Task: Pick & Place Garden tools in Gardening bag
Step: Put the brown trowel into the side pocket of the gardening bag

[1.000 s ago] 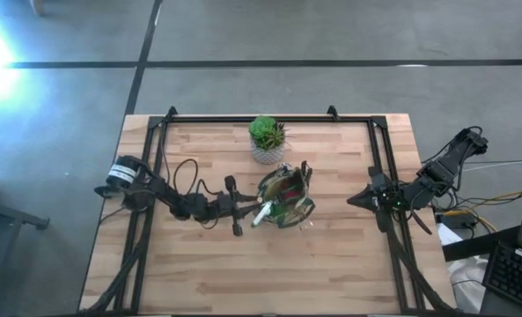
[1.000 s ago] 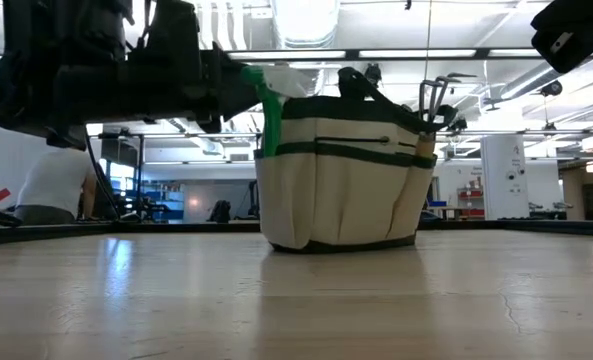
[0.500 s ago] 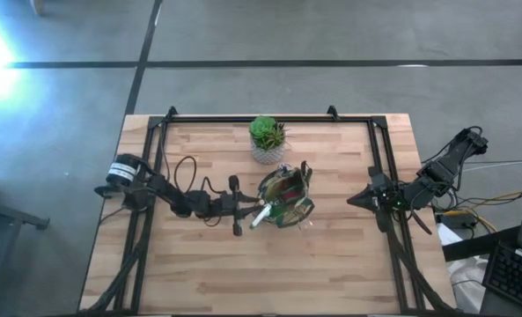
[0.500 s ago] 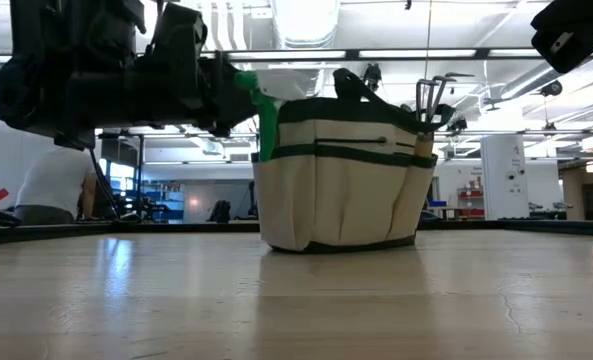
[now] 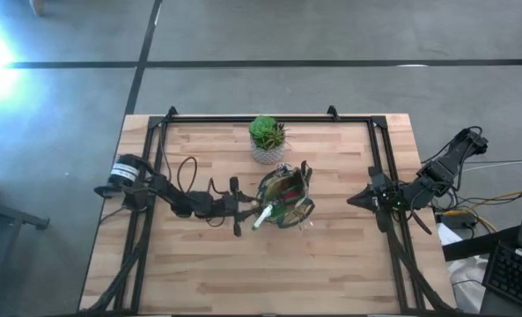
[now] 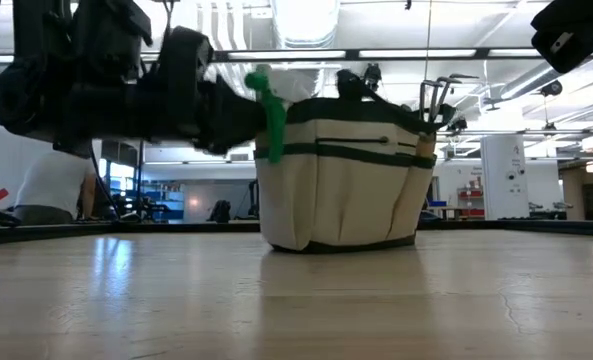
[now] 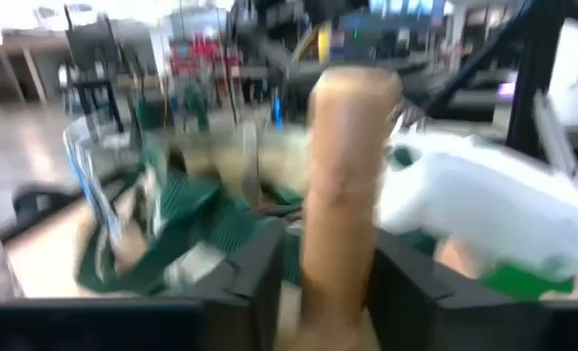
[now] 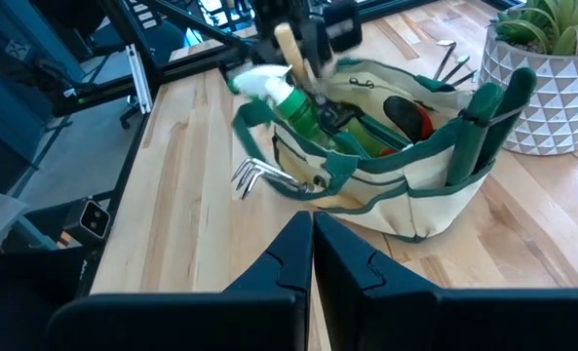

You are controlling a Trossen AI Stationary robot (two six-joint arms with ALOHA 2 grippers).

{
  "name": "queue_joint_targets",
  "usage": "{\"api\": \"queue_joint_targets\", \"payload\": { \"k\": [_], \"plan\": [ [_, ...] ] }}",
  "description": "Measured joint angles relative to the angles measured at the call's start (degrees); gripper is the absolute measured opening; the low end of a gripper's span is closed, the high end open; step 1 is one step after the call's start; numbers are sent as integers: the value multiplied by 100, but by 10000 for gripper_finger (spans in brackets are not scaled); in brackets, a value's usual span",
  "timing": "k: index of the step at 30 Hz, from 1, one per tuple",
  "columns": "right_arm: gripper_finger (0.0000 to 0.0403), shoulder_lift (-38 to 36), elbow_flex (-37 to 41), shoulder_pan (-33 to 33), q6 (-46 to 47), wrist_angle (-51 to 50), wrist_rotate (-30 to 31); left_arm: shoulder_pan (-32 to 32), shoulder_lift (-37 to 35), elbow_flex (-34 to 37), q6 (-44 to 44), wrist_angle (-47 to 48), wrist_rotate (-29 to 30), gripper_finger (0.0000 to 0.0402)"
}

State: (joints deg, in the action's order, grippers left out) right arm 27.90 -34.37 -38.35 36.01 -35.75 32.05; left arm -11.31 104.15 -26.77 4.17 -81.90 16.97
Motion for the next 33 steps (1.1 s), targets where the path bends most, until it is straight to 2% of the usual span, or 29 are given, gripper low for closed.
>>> {"api": "queue_joint_targets", "payload": {
  "k": [4,9,20,33],
  "plan": [
    [8,0,0,2,0,4,2,0,-15,-6,-156,80,7,179],
    [8,-2,0,0,0,1,0,0,-22,-8,-279,211,7,212],
    [8,-1,0,1,0,0,1,0,-266,-8,-255,259,-295,218],
    [8,-2,0,0,0,0,0,-2,-1447,-10,-86,1536,-299,218]
  ]
}}
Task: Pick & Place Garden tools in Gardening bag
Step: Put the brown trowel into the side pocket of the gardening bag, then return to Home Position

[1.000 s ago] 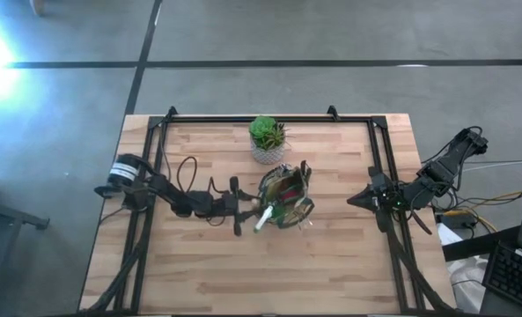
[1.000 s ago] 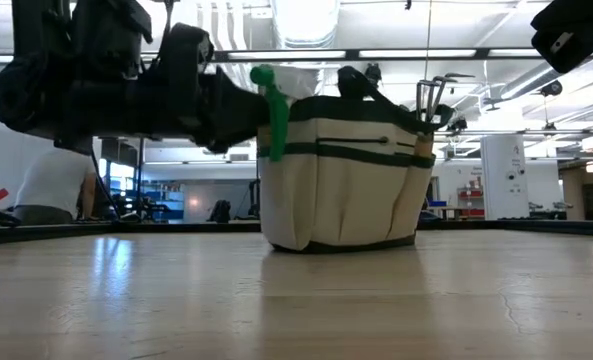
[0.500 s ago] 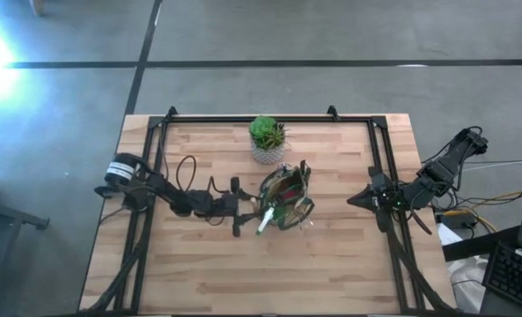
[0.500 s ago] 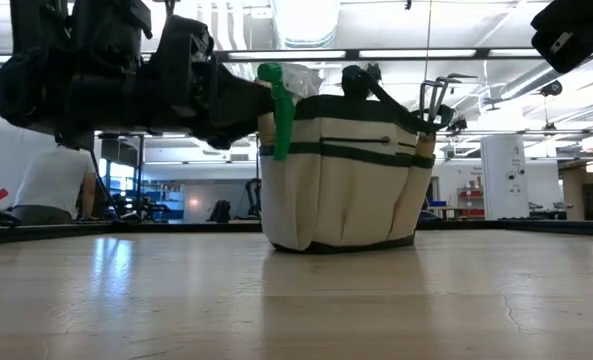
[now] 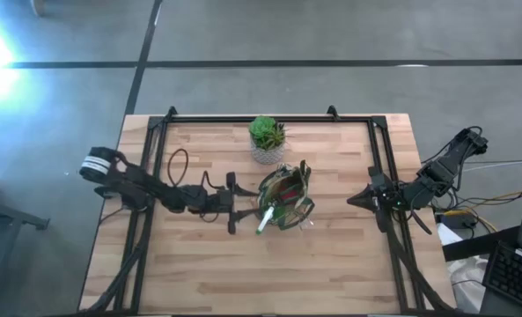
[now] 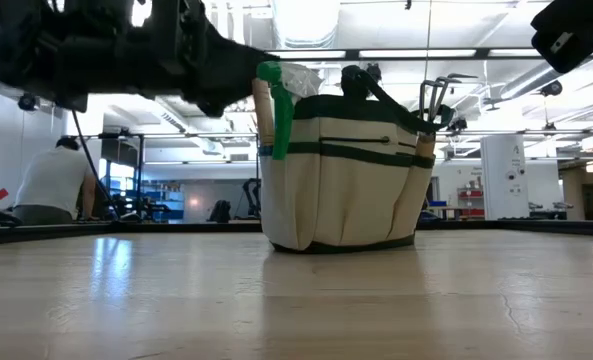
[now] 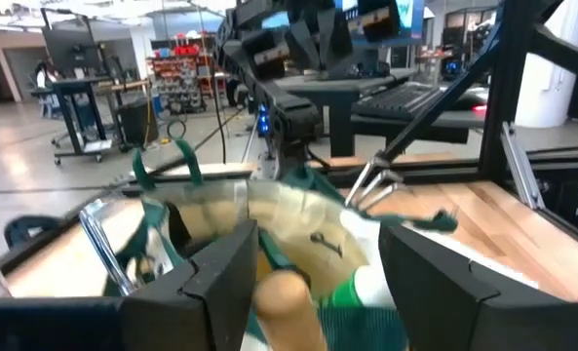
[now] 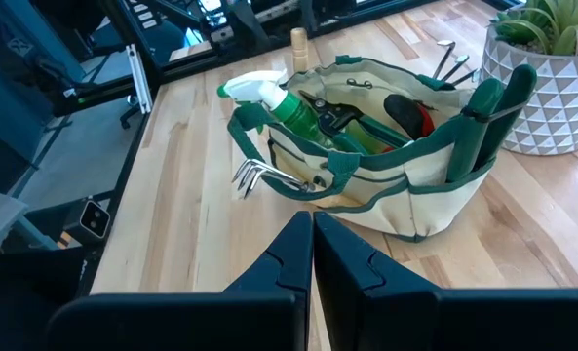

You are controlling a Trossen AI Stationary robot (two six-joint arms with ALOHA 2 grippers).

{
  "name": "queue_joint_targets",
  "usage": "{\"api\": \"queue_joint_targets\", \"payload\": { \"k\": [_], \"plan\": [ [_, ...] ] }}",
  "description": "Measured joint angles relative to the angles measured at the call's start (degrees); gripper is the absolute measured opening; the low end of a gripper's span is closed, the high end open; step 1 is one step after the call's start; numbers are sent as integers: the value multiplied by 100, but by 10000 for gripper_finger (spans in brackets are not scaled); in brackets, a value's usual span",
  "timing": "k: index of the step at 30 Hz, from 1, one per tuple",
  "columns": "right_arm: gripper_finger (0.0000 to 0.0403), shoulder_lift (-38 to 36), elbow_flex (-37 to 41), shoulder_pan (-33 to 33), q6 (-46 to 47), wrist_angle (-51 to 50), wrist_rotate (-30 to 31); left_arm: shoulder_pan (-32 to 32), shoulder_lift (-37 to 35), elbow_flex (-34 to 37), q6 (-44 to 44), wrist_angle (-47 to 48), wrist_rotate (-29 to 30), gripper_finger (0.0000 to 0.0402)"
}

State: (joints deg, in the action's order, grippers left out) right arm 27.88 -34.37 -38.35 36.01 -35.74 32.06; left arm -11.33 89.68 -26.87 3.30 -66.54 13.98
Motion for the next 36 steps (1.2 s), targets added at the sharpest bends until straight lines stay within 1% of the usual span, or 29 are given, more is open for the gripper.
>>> {"api": "queue_joint_targets", "payload": {
  "k": [7,16,19,26,33,36],
  "plan": [
    [8,0,0,1,0,1,1,0,-876,0,269,935,0,218],
    [8,0,0,1,0,-1,1,2,-2002,17,315,2662,24,218],
    [8,1,0,0,0,-2,1,28,-2410,131,375,3005,65,218],
    [8,0,0,2,0,0,2,254,-3546,888,157,3023,89,218],
    [8,1,0,2,0,-2,1,282,-4539,1658,-45,3020,50,218],
    [8,2,0,2,0,0,0,286,-4826,1882,-42,3015,304,218]
  ]
}}
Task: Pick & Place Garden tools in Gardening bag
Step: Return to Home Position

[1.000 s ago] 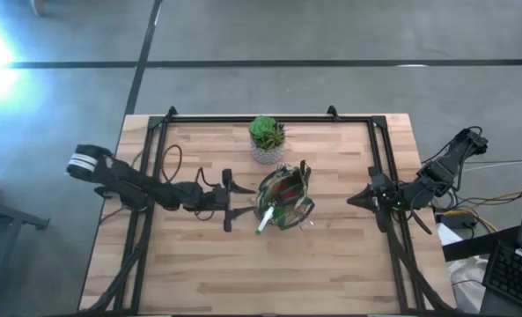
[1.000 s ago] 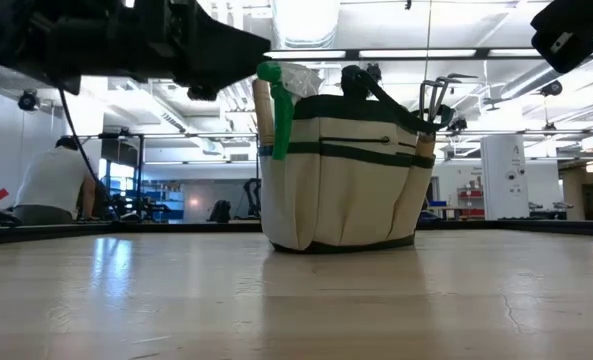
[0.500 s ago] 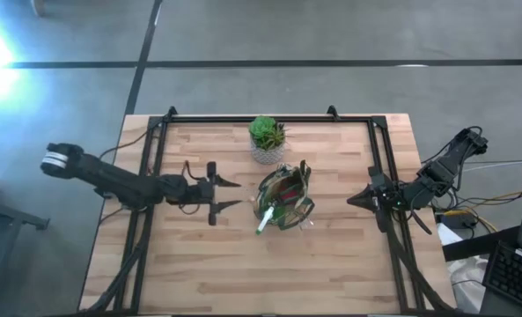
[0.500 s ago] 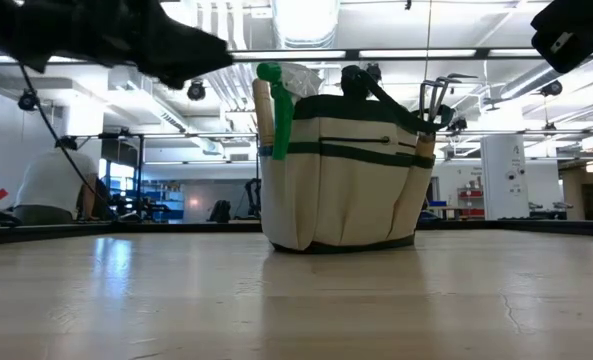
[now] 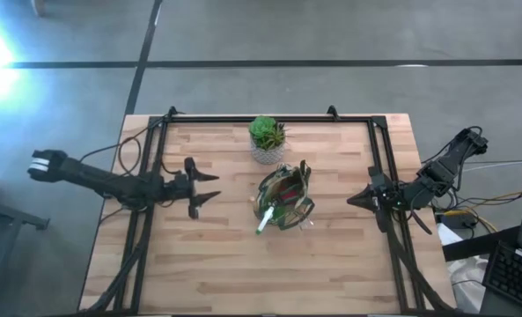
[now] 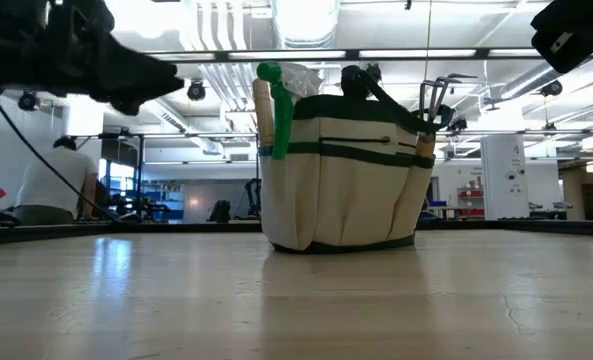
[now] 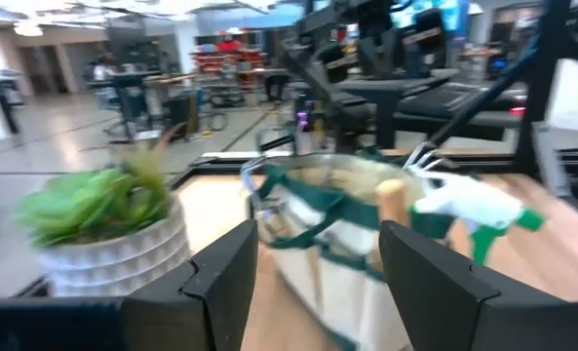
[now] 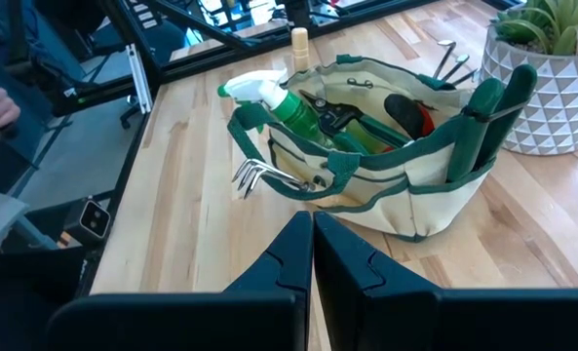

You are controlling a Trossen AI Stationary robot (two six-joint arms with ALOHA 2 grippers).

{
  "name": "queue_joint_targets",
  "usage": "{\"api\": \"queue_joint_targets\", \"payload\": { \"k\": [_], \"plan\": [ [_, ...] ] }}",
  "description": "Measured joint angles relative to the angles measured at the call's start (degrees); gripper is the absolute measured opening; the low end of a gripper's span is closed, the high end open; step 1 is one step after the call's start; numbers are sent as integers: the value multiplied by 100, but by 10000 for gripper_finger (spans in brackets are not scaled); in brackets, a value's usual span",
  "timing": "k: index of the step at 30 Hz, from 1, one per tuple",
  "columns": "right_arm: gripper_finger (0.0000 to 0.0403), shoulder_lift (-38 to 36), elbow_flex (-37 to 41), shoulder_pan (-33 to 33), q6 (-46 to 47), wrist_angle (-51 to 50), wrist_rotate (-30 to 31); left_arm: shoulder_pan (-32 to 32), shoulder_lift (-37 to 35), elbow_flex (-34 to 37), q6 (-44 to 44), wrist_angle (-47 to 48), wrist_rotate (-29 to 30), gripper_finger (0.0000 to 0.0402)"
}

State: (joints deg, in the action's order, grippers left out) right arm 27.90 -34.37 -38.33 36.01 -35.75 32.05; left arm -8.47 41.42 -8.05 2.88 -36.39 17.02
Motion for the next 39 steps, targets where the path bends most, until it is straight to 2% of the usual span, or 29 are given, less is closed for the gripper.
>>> {"api": "queue_joint_targets", "payload": {
  "k": [5,12,39],
  "plan": [
    [8,-2,0,0,0,0,0,0,-262,302,196,19,387,218],
    [8,-2,0,0,0,0,0,0,-307,641,150,30,400,218],
    [8,-2,0,0,0,0,0,0,-294,743,140,174,387,218]
  ]
}}
